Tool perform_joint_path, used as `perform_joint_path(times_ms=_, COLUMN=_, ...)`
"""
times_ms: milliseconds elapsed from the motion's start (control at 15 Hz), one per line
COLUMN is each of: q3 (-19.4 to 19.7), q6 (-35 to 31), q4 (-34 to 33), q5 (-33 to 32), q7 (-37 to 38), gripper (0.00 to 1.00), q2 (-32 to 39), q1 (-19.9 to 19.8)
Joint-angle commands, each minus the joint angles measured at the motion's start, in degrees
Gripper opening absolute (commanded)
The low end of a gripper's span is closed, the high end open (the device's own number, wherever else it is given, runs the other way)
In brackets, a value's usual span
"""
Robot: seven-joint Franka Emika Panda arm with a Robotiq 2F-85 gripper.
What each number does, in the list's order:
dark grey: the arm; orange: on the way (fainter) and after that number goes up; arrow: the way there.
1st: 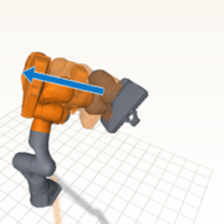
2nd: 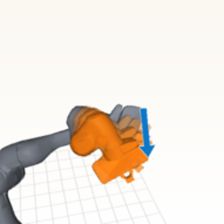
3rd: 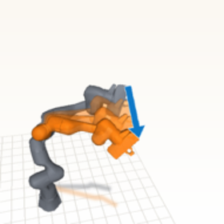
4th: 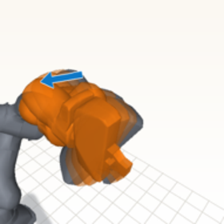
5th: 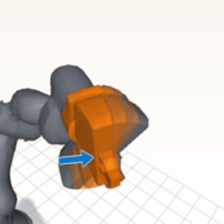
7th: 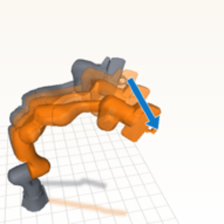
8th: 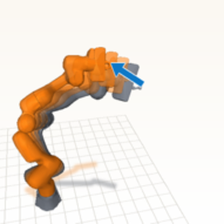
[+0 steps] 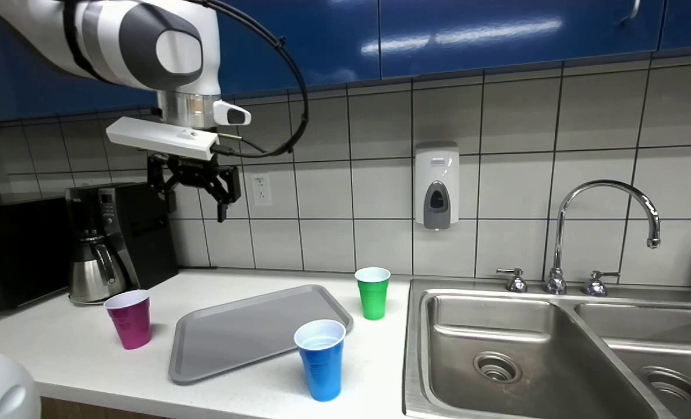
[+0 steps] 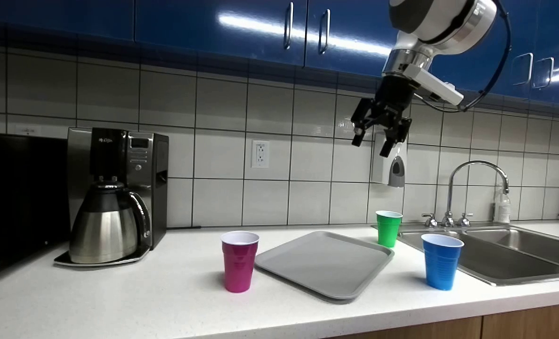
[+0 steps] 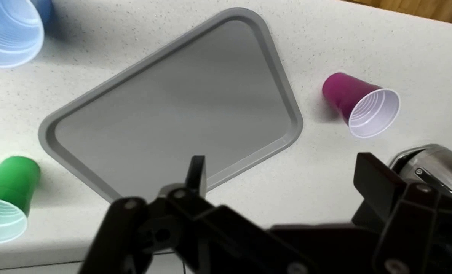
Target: Shift the cups to the tray
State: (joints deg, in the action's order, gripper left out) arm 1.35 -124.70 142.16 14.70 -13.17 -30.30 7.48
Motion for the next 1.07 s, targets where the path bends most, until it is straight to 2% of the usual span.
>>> perform_joint_path(times_ms=0, q3=-3.51, q6=-6.08, q4=2.15, q5=0.58, q7=3.88, gripper=1.00, q2=0.34, q1=1.56)
perform_joint_path(times_ms=533, q3=-9.34, q6=-16.67, q4=2.74, q5=-0.27, q7=9.98, gripper=1.00, q2=6.77, q1=5.61)
perform_joint_path(times_ms=1000, q3=-12.26, q6=-21.05, q4=0.76, q5=-2.54, q7=13.38, gripper=1.00, q2=13.85, q1=5.91)
